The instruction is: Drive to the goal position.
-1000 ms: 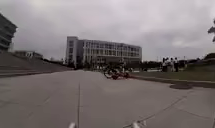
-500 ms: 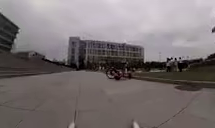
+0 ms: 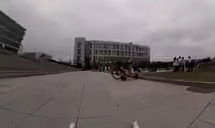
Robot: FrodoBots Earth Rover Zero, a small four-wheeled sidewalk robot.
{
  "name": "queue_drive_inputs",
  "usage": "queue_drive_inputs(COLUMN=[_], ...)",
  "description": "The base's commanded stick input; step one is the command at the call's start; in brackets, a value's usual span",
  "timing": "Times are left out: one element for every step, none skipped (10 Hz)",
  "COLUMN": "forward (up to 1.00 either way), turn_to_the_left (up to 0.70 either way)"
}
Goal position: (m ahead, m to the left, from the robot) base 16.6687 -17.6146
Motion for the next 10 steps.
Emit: queue_drive_inputs(forward=[0.45, 0.45, 0.45, 0.45, 0.45, 0.45, 0.45, 0.45, 0.45, 0.45], turn_to_the_left=[0.27, 0.27, 0.27, 0.26, 0.0, 0.0, 0.0, 0.0, 0.0, 0.0])
